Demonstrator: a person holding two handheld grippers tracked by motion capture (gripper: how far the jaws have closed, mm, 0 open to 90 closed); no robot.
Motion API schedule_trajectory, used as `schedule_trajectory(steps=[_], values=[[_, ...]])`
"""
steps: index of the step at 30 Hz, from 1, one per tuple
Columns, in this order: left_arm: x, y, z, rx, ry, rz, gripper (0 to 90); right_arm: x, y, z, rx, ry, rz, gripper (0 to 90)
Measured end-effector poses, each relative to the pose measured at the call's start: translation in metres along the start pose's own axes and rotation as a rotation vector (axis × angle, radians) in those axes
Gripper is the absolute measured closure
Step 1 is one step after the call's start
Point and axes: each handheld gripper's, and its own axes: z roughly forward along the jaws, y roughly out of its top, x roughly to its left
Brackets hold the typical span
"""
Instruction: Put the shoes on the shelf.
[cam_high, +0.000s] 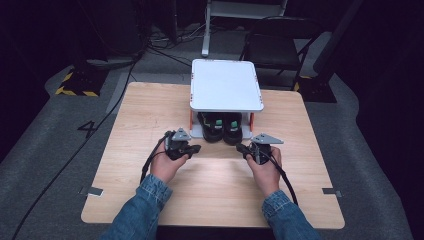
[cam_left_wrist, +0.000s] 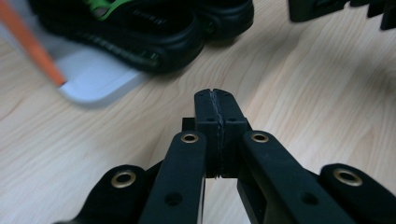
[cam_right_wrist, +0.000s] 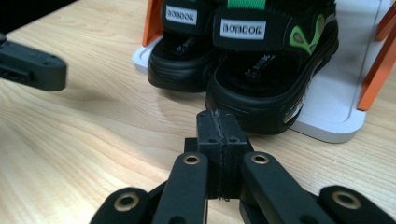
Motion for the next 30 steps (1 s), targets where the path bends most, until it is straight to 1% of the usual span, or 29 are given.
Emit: schedule_trajectory(steps=[1,3,5,7,9,10,11,12,13,14,15,19,20,21,22,23,24,26,27,29,30], values=[[-0.001,0.003,0.005,0.006,-0.015,0.002,89.8,-0.001,-0.001,0.003,0.006,-0.001,-0.003,90.0],[-0.002,0.009,0.015,0.003,-0.023,0.016,89.8,-0.002,-0.002,0.008,0.018,0.001,0.006,90.0],[-0.004,0.015,0.026,-0.002,-0.028,0.025,89.8,-0.004,-0.003,0.011,0.028,-0.004,0.005,90.0],[-0.005,0.021,0.038,0.011,-0.027,0.035,89.8,-0.006,-0.003,0.015,0.032,-0.012,0.004,90.0],[-0.004,0.025,0.051,0.033,-0.016,0.043,89.8,-0.009,-0.004,0.019,0.037,-0.013,0.014,90.0],[-0.004,0.025,0.055,0.042,-0.005,0.045,89.8,-0.010,-0.005,0.022,0.042,-0.016,0.016,90.0],[-0.002,0.025,0.058,0.056,0.018,0.050,89.8,-0.011,-0.005,0.024,0.044,-0.020,0.017,90.0],[0.000,0.025,0.061,0.067,0.047,0.056,89.8,-0.012,-0.005,0.025,0.043,-0.027,0.016,90.0],[0.003,0.025,0.062,0.071,0.065,0.052,89.8,-0.013,-0.005,0.027,0.040,-0.030,0.018,90.0],[0.006,0.024,0.062,0.064,0.039,0.018,89.7,-0.015,-0.004,0.028,0.040,-0.027,0.021,90.0],[0.008,0.024,0.061,0.057,0.028,-0.004,89.7,-0.015,-0.004,0.029,0.039,-0.021,0.026,90.0],[0.011,0.025,0.060,0.072,0.088,0.011,89.7,-0.017,-0.001,0.032,0.034,-0.023,0.026,90.0],[0.013,0.025,0.060,0.067,0.090,-0.004,89.8,-0.017,-0.001,0.034,0.032,-0.026,0.023,90.0],[0.016,0.025,0.060,0.064,0.085,-0.008,89.8,-0.018,-0.001,0.035,0.027,-0.026,0.030,90.0],[0.021,0.026,0.062,0.061,0.079,-0.023,89.8,-0.019,0.000,0.038,0.025,-0.029,0.028,90.0],[0.023,0.026,0.064,0.055,0.089,-0.034,89.7,-0.020,0.001,0.041,0.017,-0.032,0.033,90.0],[0.027,0.027,0.066,0.066,0.100,-0.025,89.8,-0.021,0.002,0.043,0.017,-0.031,0.037,90.0],[0.031,0.030,0.071,0.052,0.095,-0.035,89.8,-0.024,0.007,0.048,0.022,-0.038,0.047,90.0],[0.031,0.031,0.072,0.047,0.096,-0.029,89.8,-0.026,0.010,0.052,0.020,-0.044,0.043,90.0],[0.034,0.035,0.073,0.036,0.113,-0.024,89.7,-0.029,0.013,0.056,0.020,-0.044,0.056,90.0],[0.036,0.037,0.073,0.033,0.137,-0.015,89.7,-0.031,0.015,0.059,0.016,-0.047,0.063,90.0]])
